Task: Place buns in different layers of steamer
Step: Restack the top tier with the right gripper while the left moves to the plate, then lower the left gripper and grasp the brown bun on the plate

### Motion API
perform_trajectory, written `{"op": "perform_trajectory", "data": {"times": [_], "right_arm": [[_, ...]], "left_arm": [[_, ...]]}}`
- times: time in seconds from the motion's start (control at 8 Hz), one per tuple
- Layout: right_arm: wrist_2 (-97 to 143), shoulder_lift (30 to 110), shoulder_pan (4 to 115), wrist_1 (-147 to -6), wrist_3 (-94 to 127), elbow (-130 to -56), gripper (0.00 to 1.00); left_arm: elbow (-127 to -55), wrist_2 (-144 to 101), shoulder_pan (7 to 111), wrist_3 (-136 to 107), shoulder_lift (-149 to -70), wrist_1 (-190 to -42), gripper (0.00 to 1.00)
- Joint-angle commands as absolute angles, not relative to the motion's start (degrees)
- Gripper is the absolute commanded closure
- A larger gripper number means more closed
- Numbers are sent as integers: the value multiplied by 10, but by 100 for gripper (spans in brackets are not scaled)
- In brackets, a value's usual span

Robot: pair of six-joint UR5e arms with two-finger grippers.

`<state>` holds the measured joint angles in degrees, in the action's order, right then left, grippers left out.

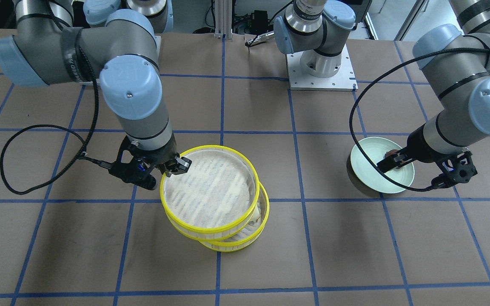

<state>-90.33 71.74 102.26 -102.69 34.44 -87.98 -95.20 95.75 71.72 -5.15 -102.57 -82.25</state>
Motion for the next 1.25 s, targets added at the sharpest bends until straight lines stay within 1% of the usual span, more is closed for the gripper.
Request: {"op": "perform_trajectory", "data": {"times": [0.0,0.5,0.75,0.88,1.12], "right_arm": [[-904,690,1056,-1051,384,-875,89],[-907,676,1056,-1052,343,-875,88],[-906,660,1056,-1054,340,-875,88],[-905,658,1056,-1064,340,-875,88],[-905,657,1056,-1065,339,-875,87]], "left_arm": [[-988,991,662,-6,-1030,-817,0],[-1023,999,654,-4,-1060,-786,1],[-1032,1005,654,-4,-1086,-763,4],[-1037,1022,654,-4,-1099,-759,7],[-1048,1030,654,-4,-1113,-746,9]]}}
